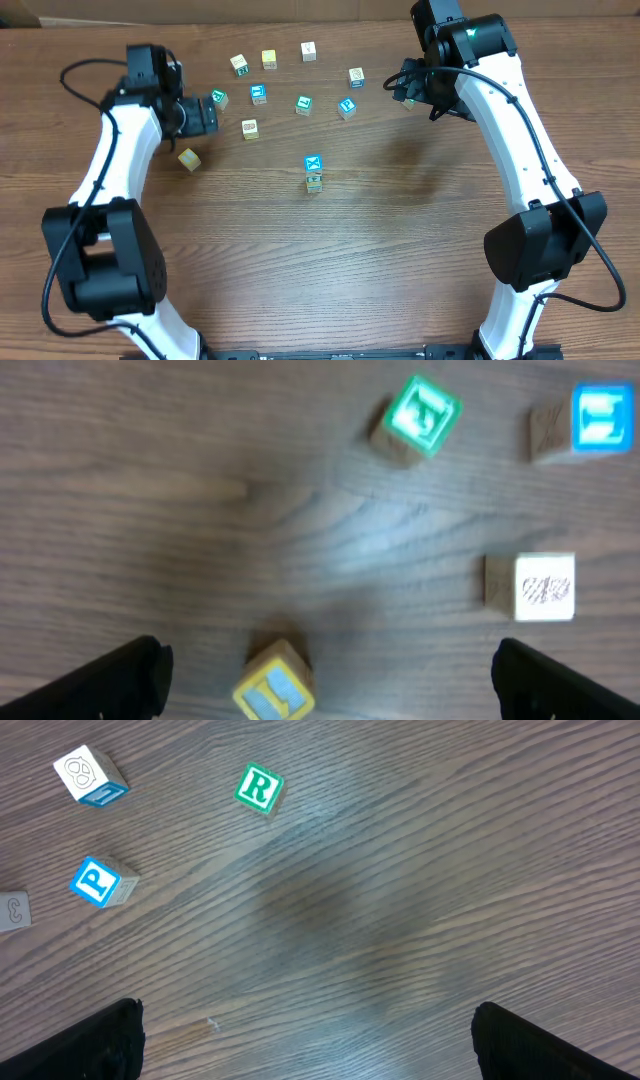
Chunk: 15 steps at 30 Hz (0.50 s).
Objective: Form a tower
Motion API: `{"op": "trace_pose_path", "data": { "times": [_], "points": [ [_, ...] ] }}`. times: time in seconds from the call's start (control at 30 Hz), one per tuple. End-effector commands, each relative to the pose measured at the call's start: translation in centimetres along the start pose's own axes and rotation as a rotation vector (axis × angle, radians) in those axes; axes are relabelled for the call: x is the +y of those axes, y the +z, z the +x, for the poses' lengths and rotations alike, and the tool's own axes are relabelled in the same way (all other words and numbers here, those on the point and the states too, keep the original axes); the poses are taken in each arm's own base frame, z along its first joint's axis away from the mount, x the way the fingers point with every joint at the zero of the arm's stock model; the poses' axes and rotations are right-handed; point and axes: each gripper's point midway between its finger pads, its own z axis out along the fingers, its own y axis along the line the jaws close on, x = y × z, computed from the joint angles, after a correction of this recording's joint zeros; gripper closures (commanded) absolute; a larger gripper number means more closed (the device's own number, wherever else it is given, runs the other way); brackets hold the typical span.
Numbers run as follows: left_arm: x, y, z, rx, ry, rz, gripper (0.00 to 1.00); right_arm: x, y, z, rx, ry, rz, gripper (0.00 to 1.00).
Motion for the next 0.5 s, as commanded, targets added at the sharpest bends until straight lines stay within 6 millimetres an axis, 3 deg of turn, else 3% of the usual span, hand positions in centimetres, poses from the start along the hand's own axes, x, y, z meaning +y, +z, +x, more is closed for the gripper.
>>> {"op": "trace_pose_path", "data": {
  "times": [0.0,0.47],
  "points": [
    [-0.2,-1.8,0.8,-0.076,0.038,0.004,0.00,-0.3,-0.3,-0.3,-0.015,0.006,0.004,0.00],
    [0.2,-1.8,6.4,-0.270,0.146,0.002,0.00,-0.3,-0.3,-0.3,-0.015,0.006,0.004,0.00]
  ]
}}
